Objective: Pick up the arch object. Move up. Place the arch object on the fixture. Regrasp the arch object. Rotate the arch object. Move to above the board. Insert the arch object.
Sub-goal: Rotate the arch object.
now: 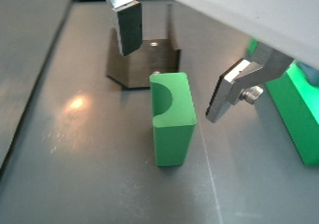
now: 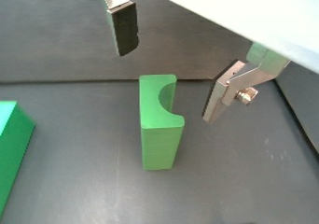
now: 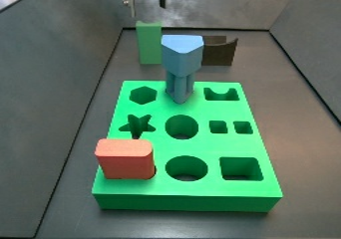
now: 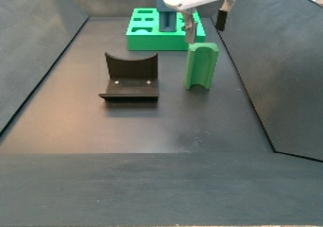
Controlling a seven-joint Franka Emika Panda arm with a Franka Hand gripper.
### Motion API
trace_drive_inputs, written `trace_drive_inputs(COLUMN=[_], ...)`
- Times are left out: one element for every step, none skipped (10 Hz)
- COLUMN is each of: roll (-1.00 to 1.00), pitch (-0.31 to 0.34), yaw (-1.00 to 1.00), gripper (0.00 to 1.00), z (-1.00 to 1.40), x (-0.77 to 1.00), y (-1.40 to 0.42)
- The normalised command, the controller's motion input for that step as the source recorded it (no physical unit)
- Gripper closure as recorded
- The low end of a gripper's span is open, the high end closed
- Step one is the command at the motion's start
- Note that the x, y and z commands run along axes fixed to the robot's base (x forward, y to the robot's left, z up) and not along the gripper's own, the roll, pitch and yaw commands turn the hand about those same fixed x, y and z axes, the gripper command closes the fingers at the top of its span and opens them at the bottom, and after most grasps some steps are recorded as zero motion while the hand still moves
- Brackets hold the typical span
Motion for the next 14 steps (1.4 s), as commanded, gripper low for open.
trace_drive_inputs(roll=[0.00, 0.00, 0.00, 0.00, 0.00, 0.00, 0.00, 0.00, 0.00, 0.00, 0.00, 0.00, 0.00, 0.00], pitch=[0.003, 0.003, 0.004, 0.004, 0.004, 0.004, 0.004, 0.004, 0.004, 0.004, 0.005, 0.005, 0.005, 0.005], yaw=[1.00, 1.00, 1.00, 1.00, 1.00, 1.00, 1.00, 1.00, 1.00, 1.00, 1.00, 1.00, 1.00, 1.00], gripper=[0.00, 0.00, 0.00, 0.00, 0.00, 0.00, 0.00, 0.00, 0.00, 0.00, 0.00, 0.00, 0.00, 0.00], z=[-0.03, -0.03, -0.03, -0.03, -0.03, -0.03, -0.03, -0.03, -0.03, -0.03, -0.03, -0.03, -0.03, -0.03], x=[0.04, 0.04, 0.04, 0.04, 0.04, 0.04, 0.04, 0.04, 0.04, 0.04, 0.04, 0.04, 0.04, 0.04], y=[0.00, 0.00, 0.00, 0.00, 0.00, 0.00, 0.00, 0.00, 0.00, 0.00, 0.00, 0.00, 0.00, 0.00])
